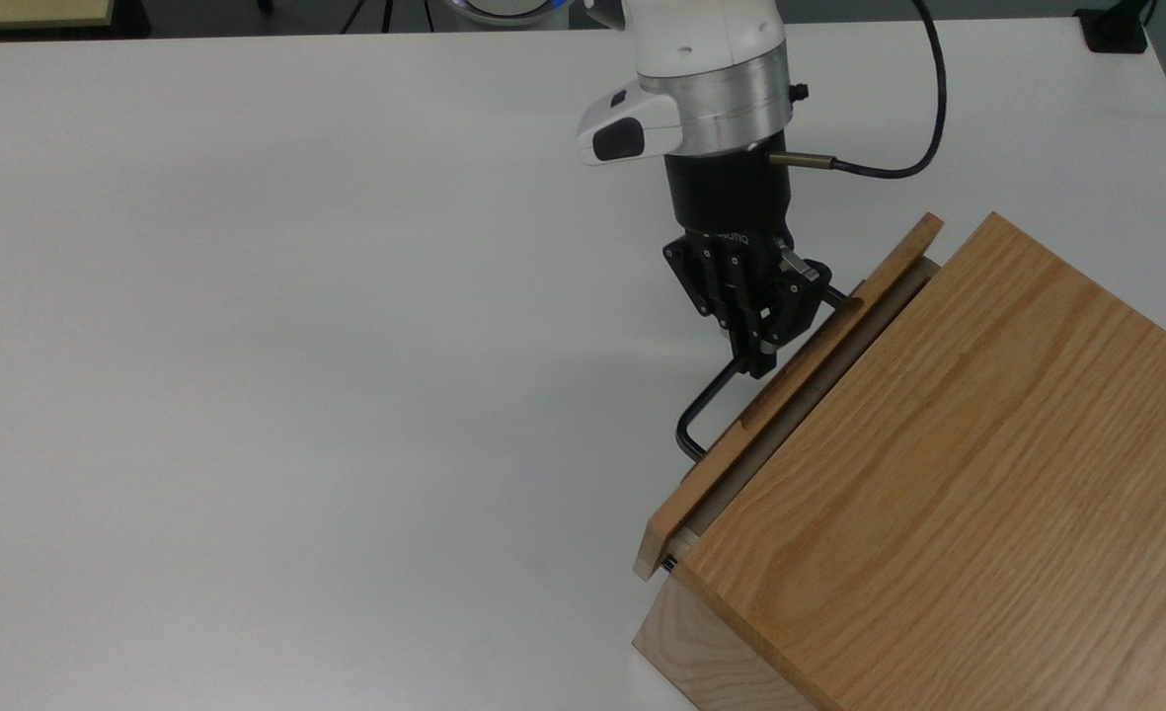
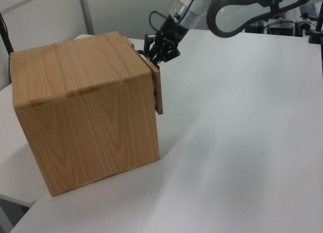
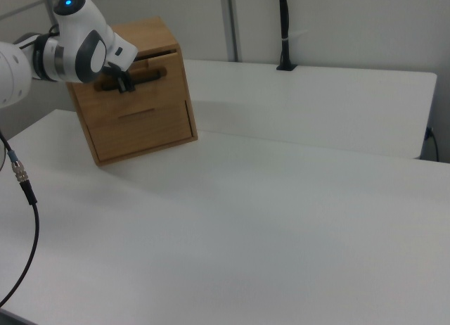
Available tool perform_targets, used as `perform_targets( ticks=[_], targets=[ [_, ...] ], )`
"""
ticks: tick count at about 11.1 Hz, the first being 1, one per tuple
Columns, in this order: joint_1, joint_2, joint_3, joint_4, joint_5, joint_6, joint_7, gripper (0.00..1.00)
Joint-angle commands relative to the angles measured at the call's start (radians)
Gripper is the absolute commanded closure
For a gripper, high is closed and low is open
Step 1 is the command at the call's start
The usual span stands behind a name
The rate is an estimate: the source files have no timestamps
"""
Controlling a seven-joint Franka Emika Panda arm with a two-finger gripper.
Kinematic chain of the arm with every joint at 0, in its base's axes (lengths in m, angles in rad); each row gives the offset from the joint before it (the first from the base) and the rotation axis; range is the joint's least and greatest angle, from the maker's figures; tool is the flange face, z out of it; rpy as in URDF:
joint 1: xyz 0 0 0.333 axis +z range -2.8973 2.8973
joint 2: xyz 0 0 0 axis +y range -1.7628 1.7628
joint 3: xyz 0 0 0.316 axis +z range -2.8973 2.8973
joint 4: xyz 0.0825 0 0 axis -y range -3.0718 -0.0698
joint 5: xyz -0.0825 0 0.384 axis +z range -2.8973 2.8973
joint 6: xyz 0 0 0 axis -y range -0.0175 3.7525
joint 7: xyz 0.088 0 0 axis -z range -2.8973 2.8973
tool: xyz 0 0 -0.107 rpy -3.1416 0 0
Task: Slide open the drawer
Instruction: 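Pull the handle away from the cabinet, sliding the drawer out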
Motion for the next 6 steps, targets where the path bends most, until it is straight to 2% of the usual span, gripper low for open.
perform_targets(
  ticks=[1, 6],
  targets=[
    [-0.057, -0.100, 0.002, -0.082, -0.003, -0.117, -0.049, 0.98],
    [-0.103, -0.184, 0.002, -0.084, 0.001, -0.412, -0.246, 0.98]
  ],
)
